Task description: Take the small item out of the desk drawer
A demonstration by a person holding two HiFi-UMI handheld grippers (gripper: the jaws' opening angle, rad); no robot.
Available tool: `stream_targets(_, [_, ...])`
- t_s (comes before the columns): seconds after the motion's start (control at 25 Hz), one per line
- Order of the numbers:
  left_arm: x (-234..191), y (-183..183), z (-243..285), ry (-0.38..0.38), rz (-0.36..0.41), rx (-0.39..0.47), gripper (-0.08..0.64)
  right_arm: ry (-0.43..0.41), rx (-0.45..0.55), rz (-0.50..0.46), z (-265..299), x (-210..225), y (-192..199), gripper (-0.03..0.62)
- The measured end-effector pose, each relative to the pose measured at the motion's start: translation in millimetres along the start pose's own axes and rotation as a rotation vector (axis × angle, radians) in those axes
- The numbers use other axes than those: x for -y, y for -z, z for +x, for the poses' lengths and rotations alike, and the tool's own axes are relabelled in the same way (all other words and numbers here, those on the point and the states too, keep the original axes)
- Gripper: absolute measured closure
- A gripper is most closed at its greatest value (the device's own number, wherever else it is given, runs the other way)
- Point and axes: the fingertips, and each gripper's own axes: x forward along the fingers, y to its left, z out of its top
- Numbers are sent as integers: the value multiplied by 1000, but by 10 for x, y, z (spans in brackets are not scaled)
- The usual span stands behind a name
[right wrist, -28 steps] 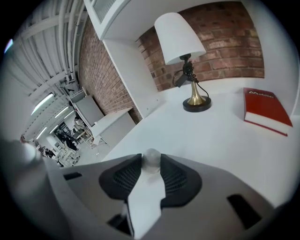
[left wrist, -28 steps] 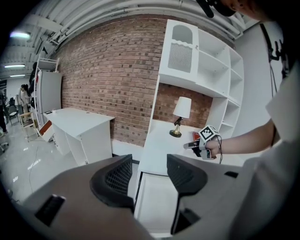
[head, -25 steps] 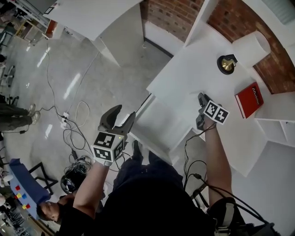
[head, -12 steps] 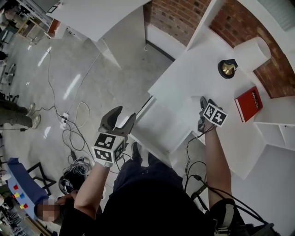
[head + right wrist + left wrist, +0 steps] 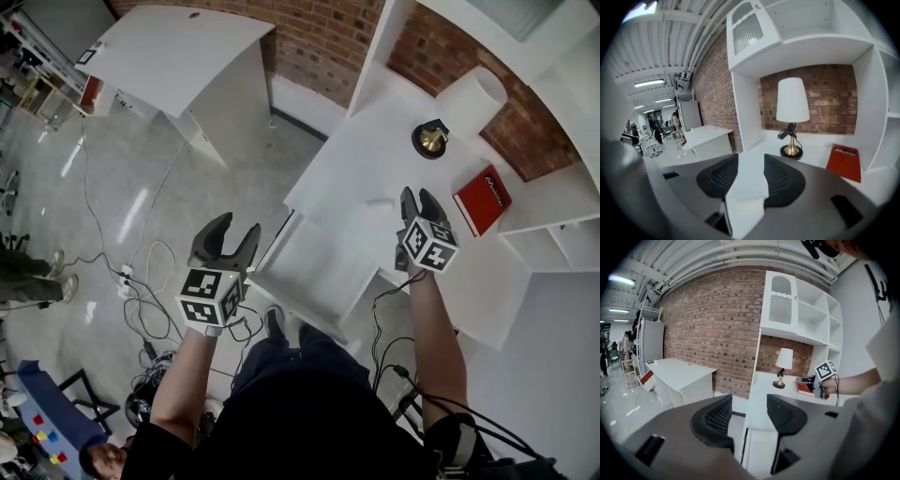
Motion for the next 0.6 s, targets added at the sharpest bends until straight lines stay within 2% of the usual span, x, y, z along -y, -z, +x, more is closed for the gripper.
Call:
stream_targets(0.16, [-116,-332,-61,-17,33,73,331,16,106,-89,-393,-151,-495,461])
stream_targets(0.32, [-197,-707,-139,-32,62,149,331,26,209,-160,-756,-352,-956,465])
stream_targets(0.6, [-121,-1266,-336,-28,92,259,332,32,379,-211,-1352,-753,-1612,505])
